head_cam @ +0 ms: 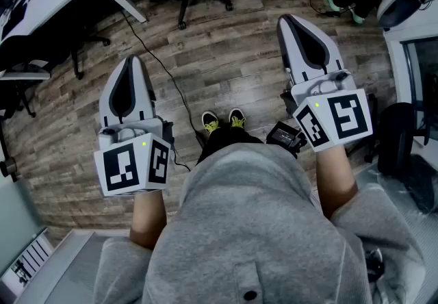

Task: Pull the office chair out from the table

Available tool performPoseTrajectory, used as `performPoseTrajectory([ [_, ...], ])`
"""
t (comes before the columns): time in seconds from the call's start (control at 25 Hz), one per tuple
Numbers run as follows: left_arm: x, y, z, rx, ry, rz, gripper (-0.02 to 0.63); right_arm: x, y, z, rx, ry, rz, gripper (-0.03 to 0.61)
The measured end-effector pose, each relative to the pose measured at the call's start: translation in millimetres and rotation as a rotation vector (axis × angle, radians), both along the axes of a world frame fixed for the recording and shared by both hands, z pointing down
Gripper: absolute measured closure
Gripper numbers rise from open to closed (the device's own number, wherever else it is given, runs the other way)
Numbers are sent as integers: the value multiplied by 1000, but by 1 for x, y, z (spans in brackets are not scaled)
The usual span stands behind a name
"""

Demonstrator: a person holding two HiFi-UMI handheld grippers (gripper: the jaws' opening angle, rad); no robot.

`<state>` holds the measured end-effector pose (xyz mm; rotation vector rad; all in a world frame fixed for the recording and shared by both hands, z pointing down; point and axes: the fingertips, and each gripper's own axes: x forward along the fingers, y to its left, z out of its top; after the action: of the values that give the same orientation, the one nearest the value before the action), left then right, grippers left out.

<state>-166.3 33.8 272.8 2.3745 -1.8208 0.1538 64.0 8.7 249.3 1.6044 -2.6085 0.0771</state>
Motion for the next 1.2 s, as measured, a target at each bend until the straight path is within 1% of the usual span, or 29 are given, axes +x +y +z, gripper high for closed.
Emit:
performPoseTrajectory([
  [0.12, -2, 0, -1, 7, 2, 4, 603, -6, 1, -1, 12, 2, -5, 548],
  [0.32, -10, 2, -2, 9, 8, 11, 603, -17, 5, -7, 11, -55, -22, 548],
  [0.44, -16, 1, -4, 10, 10, 16, 603, -28, 5, -10, 27, -33, -31, 548],
  [0.64, -25, 1, -3, 3, 19, 37, 603, -43, 4, -9, 16, -32, -21, 549],
  [0.92, -45, -2, 1, 0, 41, 52, 603, -76, 5, -9, 20, 5, -57, 549],
  [1.2, -51, -11, -1, 7, 40, 52, 603, -87, 0, -11, 31, 31, -68, 549],
])
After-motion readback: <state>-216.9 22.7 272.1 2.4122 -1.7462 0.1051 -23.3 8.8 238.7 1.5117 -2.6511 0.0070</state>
